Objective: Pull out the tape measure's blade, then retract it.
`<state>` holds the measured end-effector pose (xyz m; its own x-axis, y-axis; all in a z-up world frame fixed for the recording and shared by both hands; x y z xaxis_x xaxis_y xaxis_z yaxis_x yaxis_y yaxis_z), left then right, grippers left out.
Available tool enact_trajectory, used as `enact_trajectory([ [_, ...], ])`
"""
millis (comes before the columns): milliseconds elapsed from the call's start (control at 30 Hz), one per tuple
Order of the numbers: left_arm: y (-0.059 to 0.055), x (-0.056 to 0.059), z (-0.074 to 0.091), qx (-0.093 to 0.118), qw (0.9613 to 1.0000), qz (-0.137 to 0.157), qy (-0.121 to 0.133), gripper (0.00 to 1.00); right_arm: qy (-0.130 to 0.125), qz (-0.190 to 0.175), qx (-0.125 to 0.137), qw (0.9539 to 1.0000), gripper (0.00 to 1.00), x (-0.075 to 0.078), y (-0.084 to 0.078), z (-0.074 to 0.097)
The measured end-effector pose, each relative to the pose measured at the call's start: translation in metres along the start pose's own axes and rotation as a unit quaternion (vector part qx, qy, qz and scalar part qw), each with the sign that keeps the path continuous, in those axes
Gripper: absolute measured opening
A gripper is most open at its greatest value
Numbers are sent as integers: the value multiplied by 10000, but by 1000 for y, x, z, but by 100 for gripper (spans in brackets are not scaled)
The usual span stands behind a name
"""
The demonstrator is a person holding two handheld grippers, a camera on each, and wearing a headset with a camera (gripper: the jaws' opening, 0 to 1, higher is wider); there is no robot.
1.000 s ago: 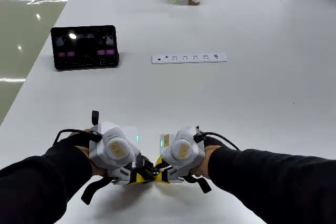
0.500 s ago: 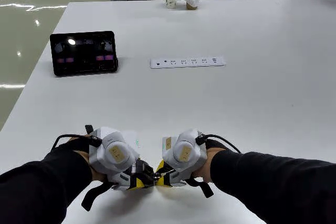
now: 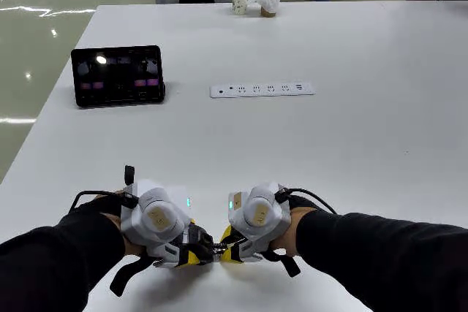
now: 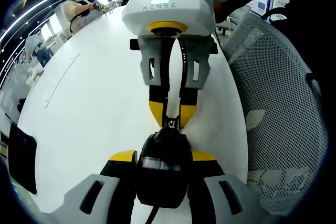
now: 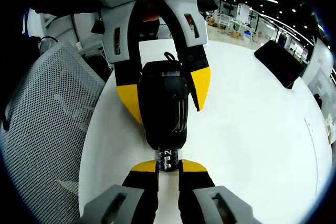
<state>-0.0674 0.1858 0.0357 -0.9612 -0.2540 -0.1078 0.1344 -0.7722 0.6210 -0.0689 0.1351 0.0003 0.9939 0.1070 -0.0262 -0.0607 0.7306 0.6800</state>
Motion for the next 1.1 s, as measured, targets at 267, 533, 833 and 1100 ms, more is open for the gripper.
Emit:
enact_trajectory([
  [267,0,-1,0,7,10000,35,-3,32,12,-35,-19,10000,11,1,-3,2],
  [533,0,-1,1,13,10000,48,13,32,8,-59,-31,10000,11,1,-6,5],
  [833,-1,-1,1,28,10000,89,12,32,19,-86,-61,9999,11,2,-9,9],
  [1100,-1,-1,1,33,9999,102,18,32,26,-113,-79,9999,11,2,-12,11],
])
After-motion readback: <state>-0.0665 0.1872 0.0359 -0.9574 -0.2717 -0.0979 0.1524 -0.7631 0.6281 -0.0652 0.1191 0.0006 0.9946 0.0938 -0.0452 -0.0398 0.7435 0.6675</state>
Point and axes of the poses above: the centre of the closed fingertips' face, and the gripper's own axes: z roughly backward along the fingers, x roughly to its right, y roughly out of its top, the point moved 2 cm from there along z, roughly backward along the fingers, and after that the axes turned 6 degrees about x, right-handed, at the moved point
